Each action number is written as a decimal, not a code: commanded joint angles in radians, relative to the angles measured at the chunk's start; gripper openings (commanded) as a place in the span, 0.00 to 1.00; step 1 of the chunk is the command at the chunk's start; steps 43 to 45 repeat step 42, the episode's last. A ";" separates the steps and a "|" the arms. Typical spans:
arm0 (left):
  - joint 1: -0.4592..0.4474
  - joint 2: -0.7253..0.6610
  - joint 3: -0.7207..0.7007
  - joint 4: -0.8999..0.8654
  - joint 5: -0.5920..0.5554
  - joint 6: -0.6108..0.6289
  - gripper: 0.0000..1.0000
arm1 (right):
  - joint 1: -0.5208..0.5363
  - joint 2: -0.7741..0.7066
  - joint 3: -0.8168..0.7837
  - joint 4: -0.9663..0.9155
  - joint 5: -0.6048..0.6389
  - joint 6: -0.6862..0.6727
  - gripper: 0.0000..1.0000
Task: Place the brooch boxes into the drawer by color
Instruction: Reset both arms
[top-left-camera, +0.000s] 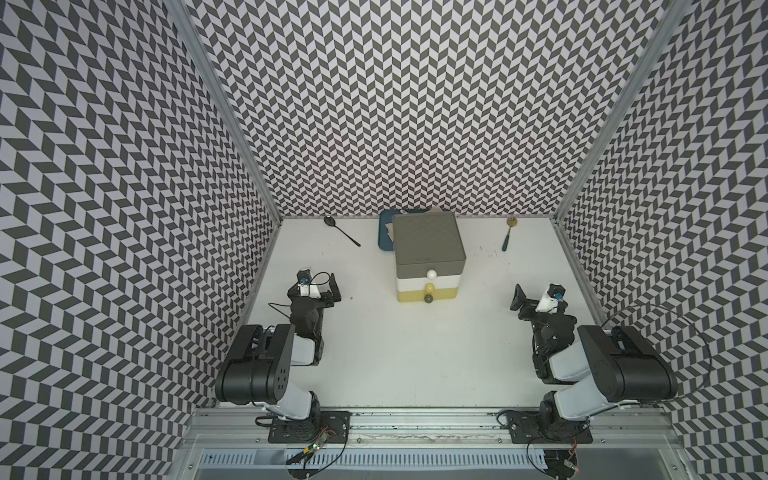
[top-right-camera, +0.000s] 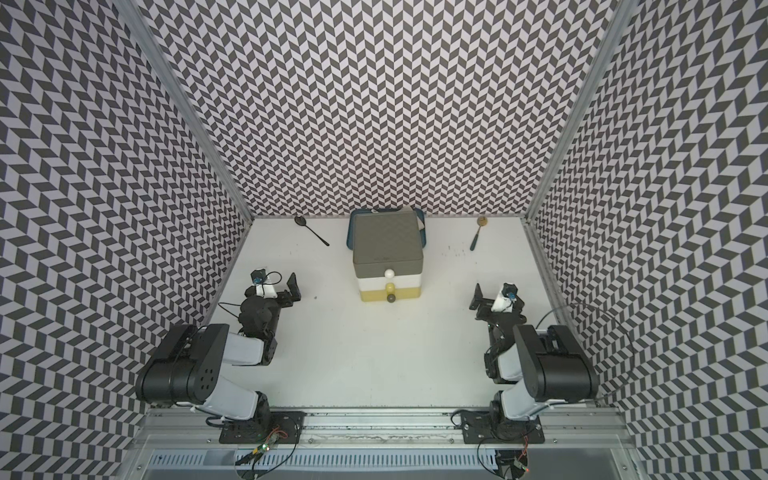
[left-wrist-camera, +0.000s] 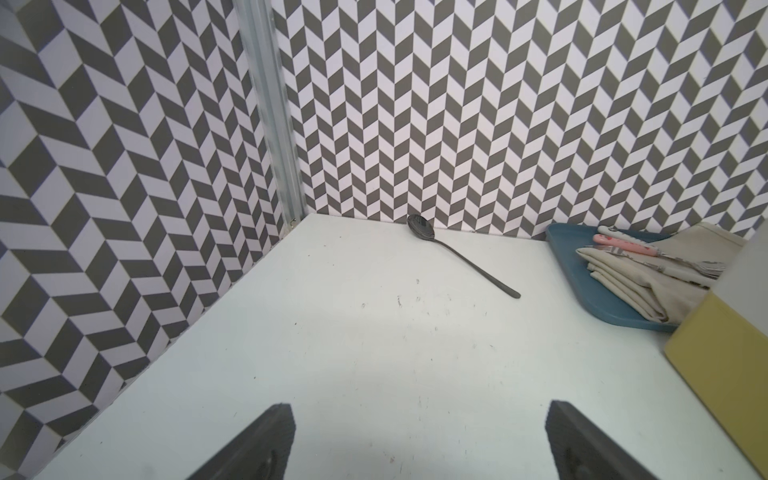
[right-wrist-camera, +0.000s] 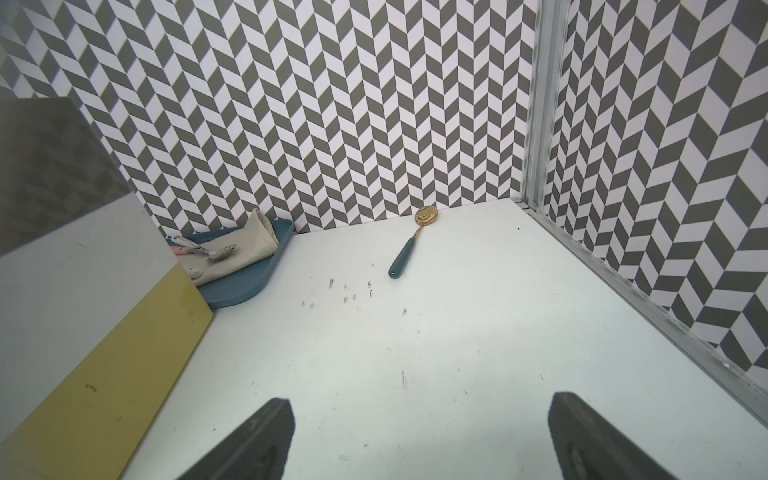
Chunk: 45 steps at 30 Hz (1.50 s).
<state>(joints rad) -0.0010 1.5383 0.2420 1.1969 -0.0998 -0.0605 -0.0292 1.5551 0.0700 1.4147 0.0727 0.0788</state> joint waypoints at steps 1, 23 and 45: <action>0.003 0.007 0.005 0.045 0.046 0.026 1.00 | 0.000 -0.028 0.041 0.068 -0.029 -0.009 0.99; -0.017 0.009 0.021 0.015 0.092 0.076 1.00 | 0.030 0.007 0.174 -0.092 -0.154 -0.100 0.99; -0.007 0.011 0.028 0.005 0.115 0.072 1.00 | 0.030 0.008 0.174 -0.091 -0.154 -0.100 0.99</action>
